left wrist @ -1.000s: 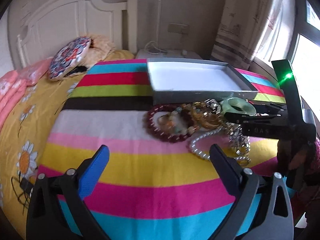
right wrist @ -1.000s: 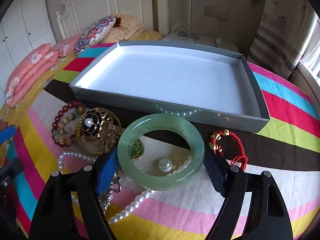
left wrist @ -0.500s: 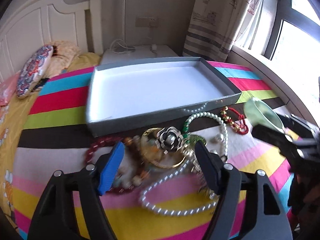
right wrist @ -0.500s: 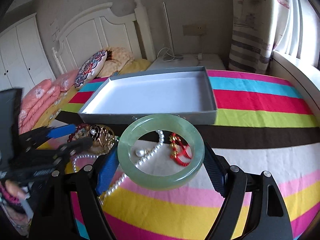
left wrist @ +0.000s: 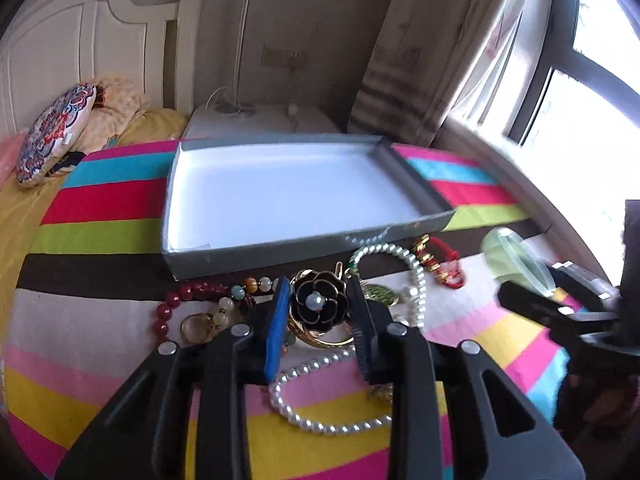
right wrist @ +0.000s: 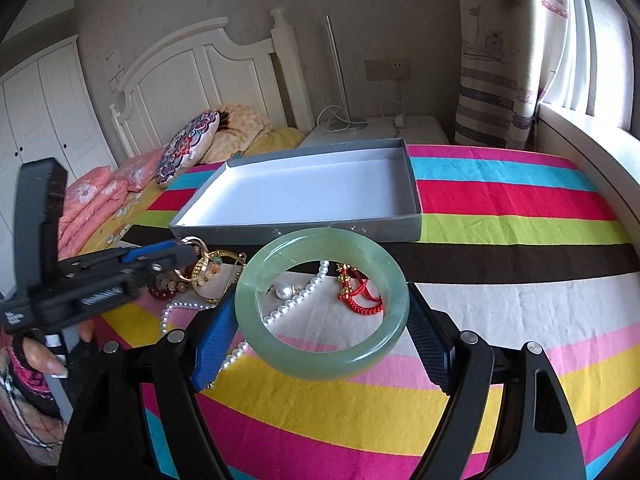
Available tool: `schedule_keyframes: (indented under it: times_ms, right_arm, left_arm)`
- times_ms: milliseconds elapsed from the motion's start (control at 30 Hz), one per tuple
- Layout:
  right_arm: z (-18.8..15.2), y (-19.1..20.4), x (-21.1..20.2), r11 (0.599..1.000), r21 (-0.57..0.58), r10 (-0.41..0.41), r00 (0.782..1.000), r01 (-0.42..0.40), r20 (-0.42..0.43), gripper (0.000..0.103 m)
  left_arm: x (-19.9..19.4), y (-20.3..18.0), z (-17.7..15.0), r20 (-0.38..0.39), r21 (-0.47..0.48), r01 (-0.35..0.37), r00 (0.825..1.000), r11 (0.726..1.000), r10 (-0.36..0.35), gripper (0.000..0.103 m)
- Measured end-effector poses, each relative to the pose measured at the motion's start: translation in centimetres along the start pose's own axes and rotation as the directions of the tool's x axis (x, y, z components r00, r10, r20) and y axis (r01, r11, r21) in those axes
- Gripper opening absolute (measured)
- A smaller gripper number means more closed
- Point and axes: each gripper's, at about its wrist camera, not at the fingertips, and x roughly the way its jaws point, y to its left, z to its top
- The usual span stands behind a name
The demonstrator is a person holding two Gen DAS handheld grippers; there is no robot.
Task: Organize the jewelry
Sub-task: 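Carry both pieces over the grey tray and open both tools to drop them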
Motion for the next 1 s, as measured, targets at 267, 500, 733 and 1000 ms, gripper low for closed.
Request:
schedule_keyframes:
  times_ms: [267, 500, 733, 1000]
  right_arm:
    - [1.2, 0.5, 0.9, 1.0, -0.026, 0.006, 1.0, -0.007, -0.008, 0.077]
    - [5.4, -0.4, 5.0, 0.998, -0.058, -0.024, 0.999, 0.021, -0.042, 0.077]
    - [10.0, -2.2, 11.5, 0.999, -0.033, -0.046, 0.994, 0.043, -0.099, 0.077]
    - [10.9, -2.3, 16.0, 0.992, -0.088, -0.105, 0.981, 0.092, -0.161, 0.077]
  left_arm:
    - [-2.2, 1.8, 1.8, 0.041, -0.048, 0.032, 0.999, 0.998, -0.03, 0.028]
    - [1.3, 4.0, 5.1, -0.007, -0.062, -0.011, 1.0, 0.998, 0.011, 0.028]
    - [5.9, 6.1, 7.8, -0.088, -0.061, -0.035, 0.996, 0.998, 0.029, 0.028]
    - [9.7, 7.8, 9.6, -0.159, -0.04, -0.054, 0.986, 0.998, 0.047, 0.028]
